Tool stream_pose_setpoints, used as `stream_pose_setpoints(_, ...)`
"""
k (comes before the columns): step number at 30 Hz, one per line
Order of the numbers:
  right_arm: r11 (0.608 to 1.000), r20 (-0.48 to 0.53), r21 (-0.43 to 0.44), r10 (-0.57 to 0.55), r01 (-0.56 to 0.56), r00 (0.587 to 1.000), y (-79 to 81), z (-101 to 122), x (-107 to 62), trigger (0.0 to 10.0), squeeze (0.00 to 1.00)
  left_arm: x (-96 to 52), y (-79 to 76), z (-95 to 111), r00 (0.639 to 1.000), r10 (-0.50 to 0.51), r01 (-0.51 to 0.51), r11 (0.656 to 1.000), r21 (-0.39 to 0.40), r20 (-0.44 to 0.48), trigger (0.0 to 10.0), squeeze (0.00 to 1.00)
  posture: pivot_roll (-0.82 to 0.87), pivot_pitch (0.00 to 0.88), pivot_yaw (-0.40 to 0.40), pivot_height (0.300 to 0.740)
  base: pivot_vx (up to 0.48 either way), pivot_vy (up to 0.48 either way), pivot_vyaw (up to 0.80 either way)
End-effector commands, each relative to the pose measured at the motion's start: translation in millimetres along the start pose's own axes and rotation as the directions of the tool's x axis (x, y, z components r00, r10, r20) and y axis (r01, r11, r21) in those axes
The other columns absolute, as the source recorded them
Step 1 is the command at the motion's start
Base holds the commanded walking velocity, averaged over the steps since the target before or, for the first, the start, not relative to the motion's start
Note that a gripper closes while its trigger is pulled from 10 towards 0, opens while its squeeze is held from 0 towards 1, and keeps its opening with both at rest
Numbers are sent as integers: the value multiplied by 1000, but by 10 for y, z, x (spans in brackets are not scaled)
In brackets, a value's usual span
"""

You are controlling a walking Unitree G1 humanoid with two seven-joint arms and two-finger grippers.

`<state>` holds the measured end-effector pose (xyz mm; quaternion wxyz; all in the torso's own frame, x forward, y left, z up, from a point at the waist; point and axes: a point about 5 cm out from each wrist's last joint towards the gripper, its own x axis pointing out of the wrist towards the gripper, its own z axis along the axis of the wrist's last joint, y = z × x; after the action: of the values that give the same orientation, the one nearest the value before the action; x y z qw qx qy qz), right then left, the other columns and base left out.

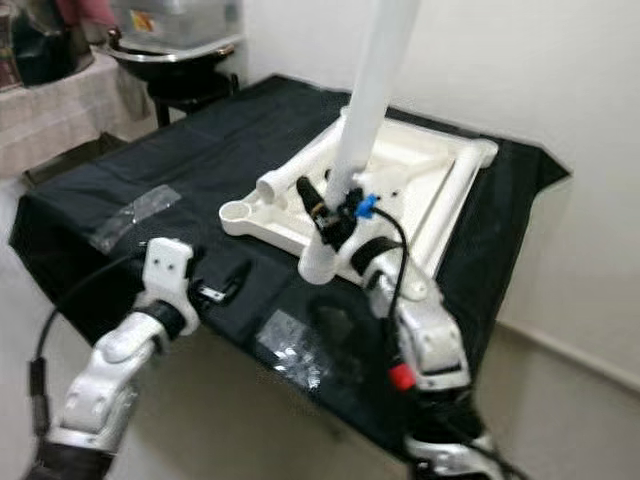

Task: Building children table

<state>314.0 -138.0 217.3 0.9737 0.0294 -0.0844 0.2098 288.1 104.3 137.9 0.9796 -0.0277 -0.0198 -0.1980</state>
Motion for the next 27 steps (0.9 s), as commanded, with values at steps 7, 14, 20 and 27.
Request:
stream_pose_setpoints(7,1000,29,-12,4,-4,1000,48,68,30,10000,0,-13,39,-11,1000,10,-10,1000,-8,-3,10000,0,-100,0,-18,740,0,51,0)
stream_pose_setpoints(14,1000,6,-18,-15,15,1000,16,48,52,10000,0,-23,30,-25,1000,6,-6,1000,-8,-7,10000,0,-98,0,-20,740,0,0,-457)
stream_pose_setpoints(20,999,-8,-29,-40,39,999,-23,31,61,10000,0,-69,80,-67,1000,13,-13,1000,-5,-18,10000,0,-97,0,-21,740,0,0,-800)
stream_pose_setpoints(27,999,-23,-35,-37,36,999,-19,-1,52,10000,0,-146,164,-148,998,39,-39,999,4,-44,10000,0,-96,0,-28,740,0,0,-800)
